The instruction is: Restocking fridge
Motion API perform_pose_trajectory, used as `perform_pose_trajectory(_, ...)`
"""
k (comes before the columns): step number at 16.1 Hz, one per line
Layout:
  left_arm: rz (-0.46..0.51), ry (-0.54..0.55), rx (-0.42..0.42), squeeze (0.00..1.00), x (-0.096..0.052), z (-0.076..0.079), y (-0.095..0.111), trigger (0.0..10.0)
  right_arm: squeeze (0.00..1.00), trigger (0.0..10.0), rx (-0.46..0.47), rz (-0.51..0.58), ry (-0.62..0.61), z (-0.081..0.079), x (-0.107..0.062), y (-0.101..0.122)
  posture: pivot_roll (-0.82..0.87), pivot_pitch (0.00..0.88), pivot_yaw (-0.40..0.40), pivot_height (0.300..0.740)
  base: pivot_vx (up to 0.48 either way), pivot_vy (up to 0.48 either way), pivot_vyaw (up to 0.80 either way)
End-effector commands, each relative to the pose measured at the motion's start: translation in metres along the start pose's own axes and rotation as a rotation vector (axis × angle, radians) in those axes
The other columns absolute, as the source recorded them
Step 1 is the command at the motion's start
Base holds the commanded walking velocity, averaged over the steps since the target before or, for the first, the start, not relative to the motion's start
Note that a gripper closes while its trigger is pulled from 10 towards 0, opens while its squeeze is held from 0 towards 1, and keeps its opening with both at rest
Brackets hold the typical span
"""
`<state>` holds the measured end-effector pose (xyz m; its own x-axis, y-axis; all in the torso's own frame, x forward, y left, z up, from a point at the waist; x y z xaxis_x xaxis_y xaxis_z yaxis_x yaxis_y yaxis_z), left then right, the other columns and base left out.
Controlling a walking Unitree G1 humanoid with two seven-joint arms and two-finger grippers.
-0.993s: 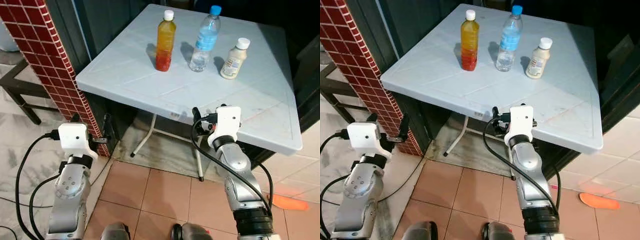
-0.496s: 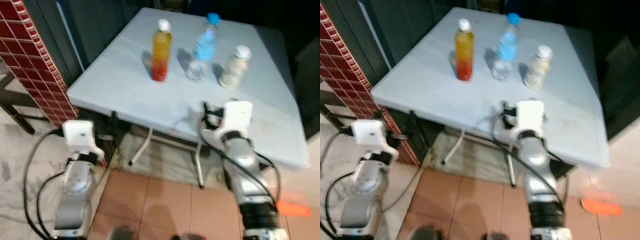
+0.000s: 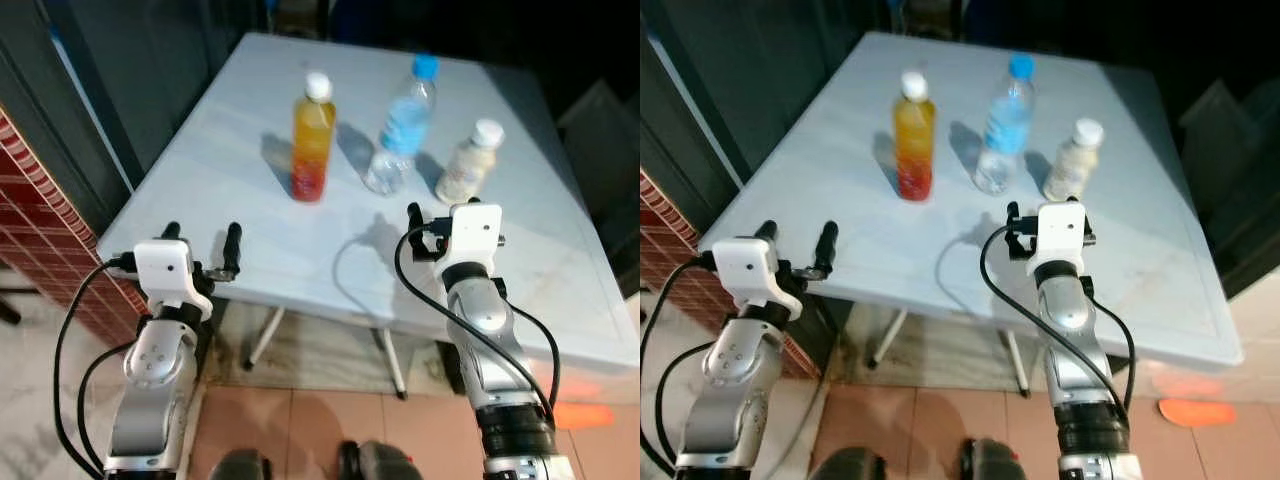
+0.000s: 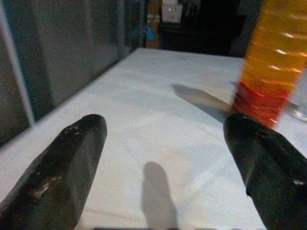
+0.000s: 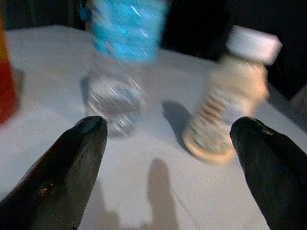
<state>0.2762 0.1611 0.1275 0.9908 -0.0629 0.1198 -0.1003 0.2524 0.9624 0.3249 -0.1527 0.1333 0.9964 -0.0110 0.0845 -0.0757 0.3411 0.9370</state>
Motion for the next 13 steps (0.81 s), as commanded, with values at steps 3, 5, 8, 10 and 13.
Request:
perform_pose_trajectory(3,-0.009,0.03,0.017,0.0,-0.004,-0.01,0.001,10.0,0.0,10.0,0.001,0.011,0.014,-0.008,-0.002,0.003,0.06,0.119,-0.014,0.74,0.0,0.0,0.0)
perform_pose_trajectory(5,-0.011,0.032,0.023,0.0,-0.004,-0.01,0.001,10.0,0.0,10.0,-0.011,0.021,0.017,-0.008,-0.002,0.004,0.05,0.121,-0.011,0.74,0.0,0.0,0.0)
perform_pose_trajectory(8,-0.014,0.03,0.027,0.0,-0.004,-0.01,0.001,10.0,0.0,10.0,-0.025,0.044,0.014,-0.007,0.001,0.008,0.05,0.123,-0.011,0.74,0.0,0.0,0.0)
perform_pose_trajectory(10,-0.014,0.03,0.029,0.0,-0.004,-0.009,0.001,10.0,0.0,10.0,-0.031,0.066,0.028,-0.007,0.005,0.012,0.05,0.124,-0.011,0.74,0.0,0.0,0.0)
perform_pose_trajectory(13,-0.008,0.023,0.032,0.0,-0.003,-0.008,0.002,10.0,0.0,10.0,-0.044,0.146,0.084,-0.011,0.015,0.028,0.06,0.129,-0.014,0.74,0.0,0.0,0.0)
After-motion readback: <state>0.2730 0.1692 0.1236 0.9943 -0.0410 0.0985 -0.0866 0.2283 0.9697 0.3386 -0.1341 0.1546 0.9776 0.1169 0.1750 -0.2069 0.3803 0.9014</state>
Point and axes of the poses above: a point about 5 cm out from each wrist's last joint towards the gripper, its own x axis pointing out of the wrist towards the gripper, its own y axis along the axis of the wrist's last joint, z = x × y, the point moved 2 cm from there along x, pointing out of the wrist towards the gripper, and after that the axes turned 13 degrees about -x, right-handed, at the moved point
